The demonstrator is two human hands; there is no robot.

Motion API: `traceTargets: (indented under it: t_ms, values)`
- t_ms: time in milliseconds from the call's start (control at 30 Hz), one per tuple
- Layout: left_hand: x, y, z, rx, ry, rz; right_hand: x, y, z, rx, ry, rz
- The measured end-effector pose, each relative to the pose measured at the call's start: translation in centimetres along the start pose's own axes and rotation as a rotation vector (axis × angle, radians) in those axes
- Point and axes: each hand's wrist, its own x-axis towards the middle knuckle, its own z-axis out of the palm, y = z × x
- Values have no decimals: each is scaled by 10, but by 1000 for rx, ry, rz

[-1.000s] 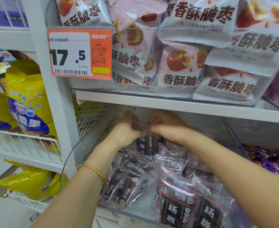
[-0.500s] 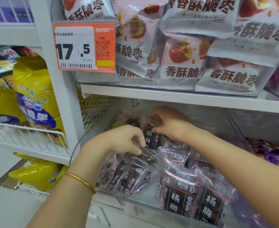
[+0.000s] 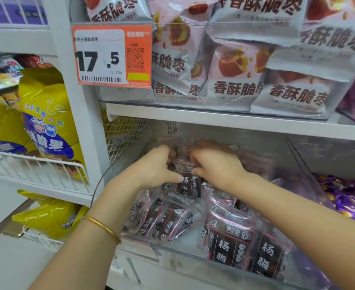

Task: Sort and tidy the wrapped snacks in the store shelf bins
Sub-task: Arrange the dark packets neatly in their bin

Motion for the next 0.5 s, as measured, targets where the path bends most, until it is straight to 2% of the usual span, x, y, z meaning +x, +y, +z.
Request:
traceTargets:
  t_ms: [100,200,233,367,500]
  values:
    - [-20,2,-10,51,-133,-34,-2,-3,0,16,50,58]
    - [-34,-2,-18,172,-343,-7,-3,-6,-2,-27,109,80]
    - [-36,-4,-16,211,-365,14,-4,-8,-2,-22,110,66]
    - [-32,-13,-9,190,-241,64,-5,-14,0,-79,171,-51]
    - [-25,-17,-12,80,-99,77,-4,-13,-1,-77,128,-113]
